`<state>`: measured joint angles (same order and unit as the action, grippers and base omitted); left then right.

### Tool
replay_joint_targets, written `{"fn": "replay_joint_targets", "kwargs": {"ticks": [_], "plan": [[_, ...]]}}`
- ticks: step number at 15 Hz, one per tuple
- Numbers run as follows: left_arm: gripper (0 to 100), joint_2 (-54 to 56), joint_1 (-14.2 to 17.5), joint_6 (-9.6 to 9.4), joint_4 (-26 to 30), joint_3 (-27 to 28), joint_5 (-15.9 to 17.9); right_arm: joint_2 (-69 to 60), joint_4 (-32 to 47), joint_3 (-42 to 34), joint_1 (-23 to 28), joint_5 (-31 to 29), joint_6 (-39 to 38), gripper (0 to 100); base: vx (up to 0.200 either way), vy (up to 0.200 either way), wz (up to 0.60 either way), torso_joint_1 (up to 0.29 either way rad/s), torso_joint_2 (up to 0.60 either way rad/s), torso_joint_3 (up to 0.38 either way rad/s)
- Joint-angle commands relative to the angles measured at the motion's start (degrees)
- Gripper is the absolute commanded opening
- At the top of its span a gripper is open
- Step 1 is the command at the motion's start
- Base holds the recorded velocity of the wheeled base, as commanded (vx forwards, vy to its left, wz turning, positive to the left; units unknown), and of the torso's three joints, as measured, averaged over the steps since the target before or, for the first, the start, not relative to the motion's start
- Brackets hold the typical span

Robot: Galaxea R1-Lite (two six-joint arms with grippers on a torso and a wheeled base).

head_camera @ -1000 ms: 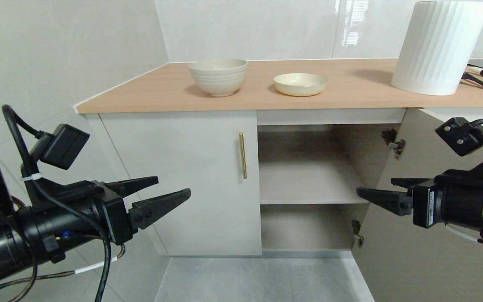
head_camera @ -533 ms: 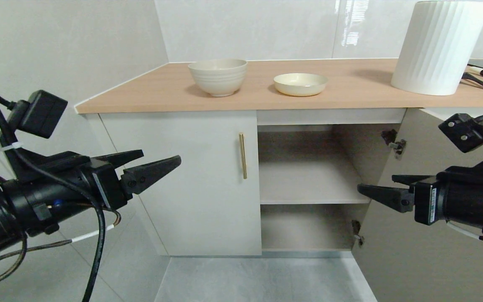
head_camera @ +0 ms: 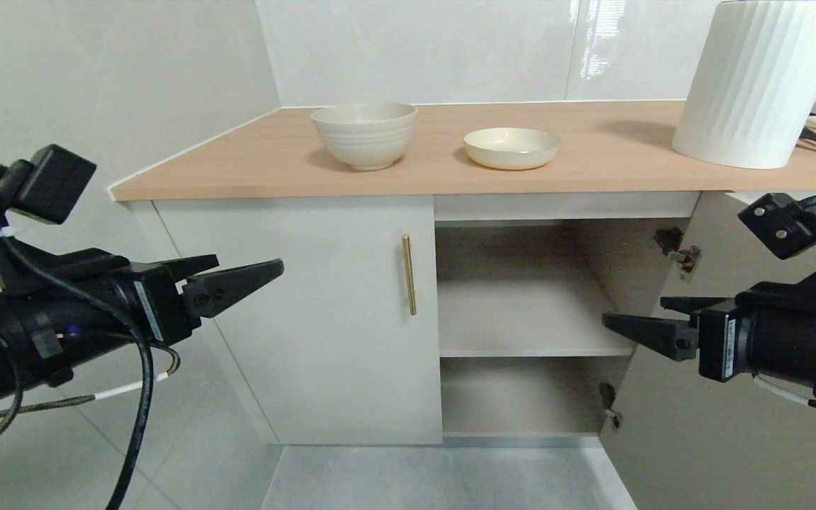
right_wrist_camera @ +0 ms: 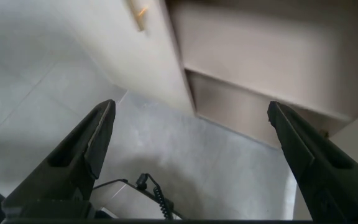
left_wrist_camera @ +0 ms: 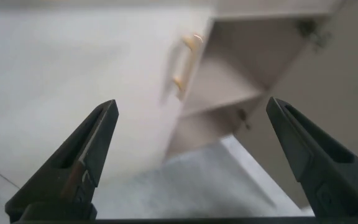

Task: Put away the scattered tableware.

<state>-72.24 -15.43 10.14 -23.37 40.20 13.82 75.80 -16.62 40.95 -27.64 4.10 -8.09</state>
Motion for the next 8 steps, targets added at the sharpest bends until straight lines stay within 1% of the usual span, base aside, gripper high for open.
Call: {"fn": "replay_joint_targets", "kwargs": {"ticks": [1,3,8], "plan": [[100,0.3,0.6,0.05,-0.1,0.5,0.1,0.0,-0.1,0.0,0.0,0.0,0.0,100,0.200,0.000,0.00,0.007,0.00,0.002],[100,0.3,0.6,0.14,-0.1,0.5,0.2,0.1,-0.1,-0.1,0.0,0.0,0.0,100,0.200,0.000,0.00,0.007,0.00,0.007],[100,0.0,0.6,0.05,-1.9,0.6,-0.2,0.3,-0.1,-0.1,0.0,0.0,0.0,100,0.000,0.000,0.00,0.000,0.00,0.000]]}}
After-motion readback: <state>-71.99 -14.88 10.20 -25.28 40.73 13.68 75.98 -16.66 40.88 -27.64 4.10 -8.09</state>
